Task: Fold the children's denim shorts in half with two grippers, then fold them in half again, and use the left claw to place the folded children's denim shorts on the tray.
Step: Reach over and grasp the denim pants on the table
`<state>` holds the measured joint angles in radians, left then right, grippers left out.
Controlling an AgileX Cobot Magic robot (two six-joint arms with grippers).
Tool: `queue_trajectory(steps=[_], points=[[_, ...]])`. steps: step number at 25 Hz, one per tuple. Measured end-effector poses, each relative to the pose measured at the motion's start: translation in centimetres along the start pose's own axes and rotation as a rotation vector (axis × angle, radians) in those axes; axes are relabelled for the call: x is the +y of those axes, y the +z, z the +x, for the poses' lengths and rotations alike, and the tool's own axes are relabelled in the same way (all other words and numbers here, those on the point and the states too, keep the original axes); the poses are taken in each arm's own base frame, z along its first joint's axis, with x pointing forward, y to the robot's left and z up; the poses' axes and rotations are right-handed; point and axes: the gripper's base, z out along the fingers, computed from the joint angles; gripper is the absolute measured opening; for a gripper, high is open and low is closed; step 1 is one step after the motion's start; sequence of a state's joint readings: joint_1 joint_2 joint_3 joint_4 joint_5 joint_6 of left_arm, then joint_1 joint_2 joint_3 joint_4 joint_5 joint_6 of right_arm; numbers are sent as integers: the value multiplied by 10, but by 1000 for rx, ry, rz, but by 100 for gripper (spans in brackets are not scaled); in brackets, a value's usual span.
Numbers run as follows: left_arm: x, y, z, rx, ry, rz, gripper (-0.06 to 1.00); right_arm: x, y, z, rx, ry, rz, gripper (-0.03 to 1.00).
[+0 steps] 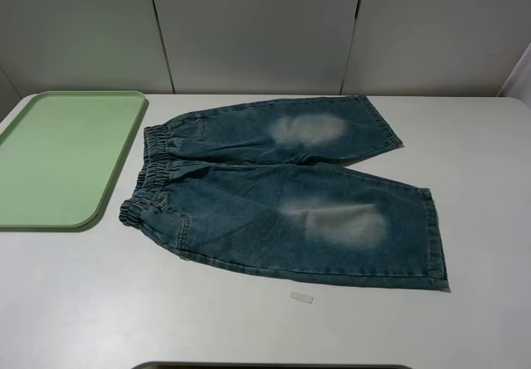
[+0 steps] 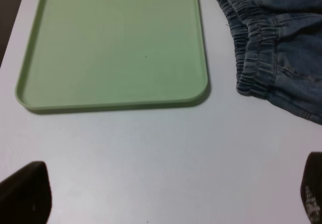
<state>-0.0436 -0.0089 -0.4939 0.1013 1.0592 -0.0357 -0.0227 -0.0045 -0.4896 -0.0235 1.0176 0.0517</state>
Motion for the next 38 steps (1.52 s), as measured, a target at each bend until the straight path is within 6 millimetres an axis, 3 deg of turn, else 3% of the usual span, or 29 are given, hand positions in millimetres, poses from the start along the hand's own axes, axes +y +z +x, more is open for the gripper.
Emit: queue_trajectory(steps=[6,12,18,19,25,30,38], points=[[-1,-2,-3,-4,-8,19,99,2,5,-4,46,12,-18,69],[-1,-3,-34,37,26,23,99,8,13,-37,137,37,-64,69],[-1,9,-91,157,143,34,99,15,35,-76,243,-40,-120,69],[-2,15,-112,196,187,40,99,16,39,-82,256,-56,-134,69],[-19,44,-153,278,333,185,99,27,74,-102,360,-158,-230,69],[-49,66,-157,331,541,361,98,49,99,-102,443,-314,-362,69],[-99,88,-146,404,810,565,97,92,131,-82,599,-613,-498,69]])
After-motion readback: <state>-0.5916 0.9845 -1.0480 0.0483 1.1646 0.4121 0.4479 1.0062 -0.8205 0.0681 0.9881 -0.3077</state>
